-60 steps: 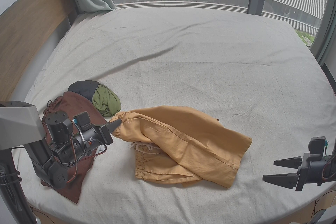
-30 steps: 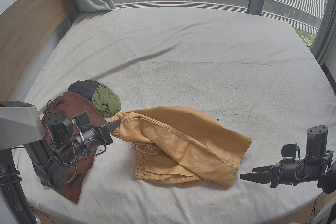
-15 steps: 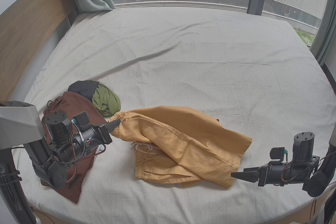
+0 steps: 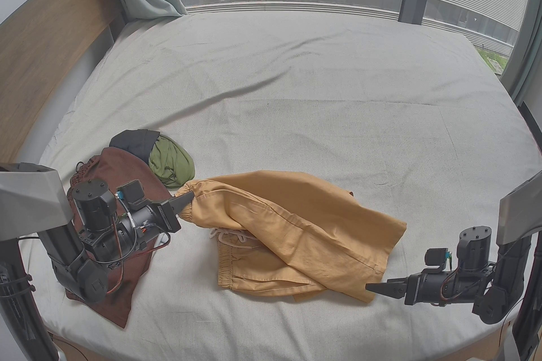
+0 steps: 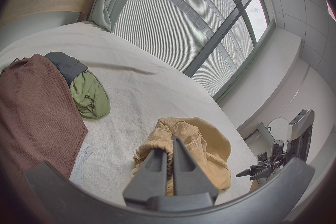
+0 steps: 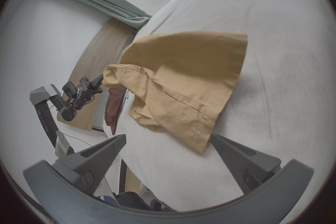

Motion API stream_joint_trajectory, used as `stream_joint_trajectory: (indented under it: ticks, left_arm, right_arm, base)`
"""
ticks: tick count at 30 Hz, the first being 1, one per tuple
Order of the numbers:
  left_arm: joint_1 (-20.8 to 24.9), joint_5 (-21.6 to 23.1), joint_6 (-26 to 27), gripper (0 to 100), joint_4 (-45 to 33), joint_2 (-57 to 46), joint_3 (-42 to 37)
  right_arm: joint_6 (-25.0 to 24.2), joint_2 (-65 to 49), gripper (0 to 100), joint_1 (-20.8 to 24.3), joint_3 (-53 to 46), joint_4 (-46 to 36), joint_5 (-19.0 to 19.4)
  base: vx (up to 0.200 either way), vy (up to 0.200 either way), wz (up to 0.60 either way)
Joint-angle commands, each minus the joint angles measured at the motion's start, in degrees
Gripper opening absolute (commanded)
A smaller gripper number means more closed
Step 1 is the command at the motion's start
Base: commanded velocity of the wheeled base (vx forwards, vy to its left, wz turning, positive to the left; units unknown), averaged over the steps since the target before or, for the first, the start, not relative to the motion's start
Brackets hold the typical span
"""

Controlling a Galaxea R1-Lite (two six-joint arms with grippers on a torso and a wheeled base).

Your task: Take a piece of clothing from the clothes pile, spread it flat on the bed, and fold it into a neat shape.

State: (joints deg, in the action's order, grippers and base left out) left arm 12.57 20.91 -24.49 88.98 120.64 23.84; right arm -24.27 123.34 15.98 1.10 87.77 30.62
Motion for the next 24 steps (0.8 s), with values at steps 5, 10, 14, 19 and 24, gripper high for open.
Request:
stream_joint_trajectory:
  ticks: [5,10,14,19,24]
  left_arm:
    - [0.0,0.0,0.0,0,0.1,0.1,0.1]
    - [0.0,0.0,0.0,0,0.1,-0.1,0.1]
    - [0.0,0.0,0.0,0,0.1,-0.1,0.1]
    - [0.0,0.0,0.0,0,0.1,-0.1,0.1]
    - [0.0,0.0,-0.1,0,0.1,-0.1,0.1]
  right_arm:
    - [-0.3,4.4,100,-0.9,0.7,0.5,-0.2]
    - [-0.9,5.6,100,-0.9,2.9,0.6,-0.4]
    - [-3.4,5.9,100,-0.5,4.6,0.6,-0.4]
    - [-5.5,5.9,100,-0.3,6.0,0.6,-0.6]
    - [-7.5,4.4,100,0.1,6.0,0.6,-0.6]
  base:
    - [0.000,0.000,0.00]
    - [0.000,0.000,0.00]
    - [0.000,0.000,0.00]
    - [0.000,0.000,0.00]
    - [0.000,0.000,0.00]
